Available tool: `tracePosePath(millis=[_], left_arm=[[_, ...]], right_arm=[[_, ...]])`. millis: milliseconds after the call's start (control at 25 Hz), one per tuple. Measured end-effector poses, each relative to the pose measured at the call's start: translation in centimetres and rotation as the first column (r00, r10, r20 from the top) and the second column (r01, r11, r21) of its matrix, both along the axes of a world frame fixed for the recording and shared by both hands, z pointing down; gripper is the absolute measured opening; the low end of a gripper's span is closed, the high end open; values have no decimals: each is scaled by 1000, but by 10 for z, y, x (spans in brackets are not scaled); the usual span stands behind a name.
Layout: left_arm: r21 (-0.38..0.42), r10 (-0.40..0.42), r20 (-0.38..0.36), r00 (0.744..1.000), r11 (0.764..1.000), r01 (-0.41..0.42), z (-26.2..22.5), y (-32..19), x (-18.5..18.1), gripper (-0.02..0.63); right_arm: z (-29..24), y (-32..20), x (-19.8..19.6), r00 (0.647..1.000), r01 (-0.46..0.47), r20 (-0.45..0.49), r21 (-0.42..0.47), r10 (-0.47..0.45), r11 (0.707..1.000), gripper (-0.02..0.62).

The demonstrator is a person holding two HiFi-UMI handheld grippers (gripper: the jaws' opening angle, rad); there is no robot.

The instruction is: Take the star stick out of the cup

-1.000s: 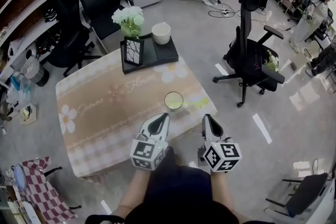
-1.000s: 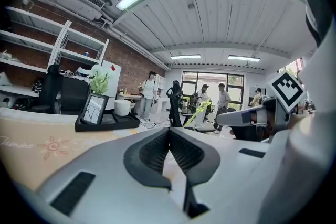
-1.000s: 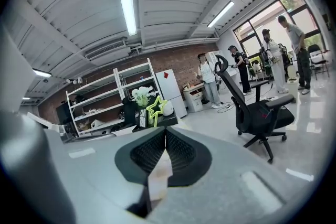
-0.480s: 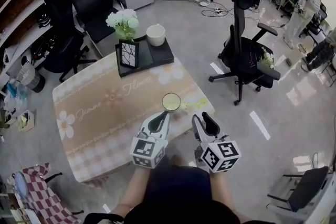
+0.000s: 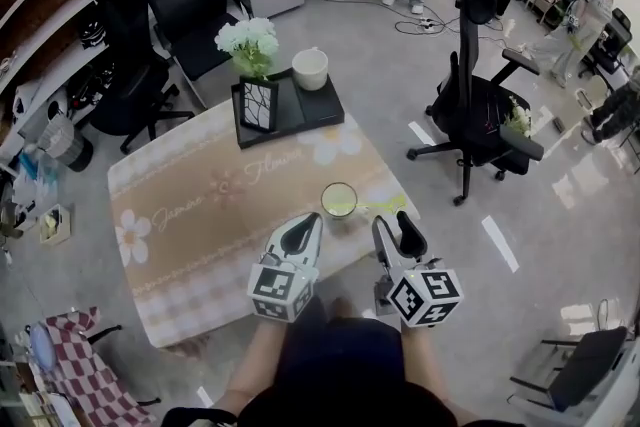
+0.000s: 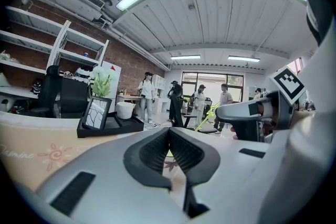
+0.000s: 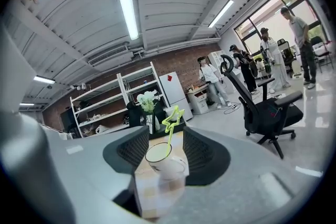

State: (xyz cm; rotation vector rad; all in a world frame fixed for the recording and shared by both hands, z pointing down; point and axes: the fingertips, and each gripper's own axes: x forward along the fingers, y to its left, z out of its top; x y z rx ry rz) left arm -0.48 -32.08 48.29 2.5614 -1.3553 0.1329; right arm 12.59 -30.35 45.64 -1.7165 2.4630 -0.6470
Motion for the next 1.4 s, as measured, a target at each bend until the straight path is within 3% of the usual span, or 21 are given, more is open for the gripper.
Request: tracePosePath(millis=[800, 1400], left_arm=[[-2, -17, -15, 1000, 1000, 17, -1, -22, -11, 9], [1, -41, -14, 999, 999, 41, 0, -23, -22, 9]], right_arm=[[-6, -24, 3, 998, -51, 36, 11, 51, 999, 198], [-8, -30, 4, 995, -87, 46, 31, 86, 996, 57]])
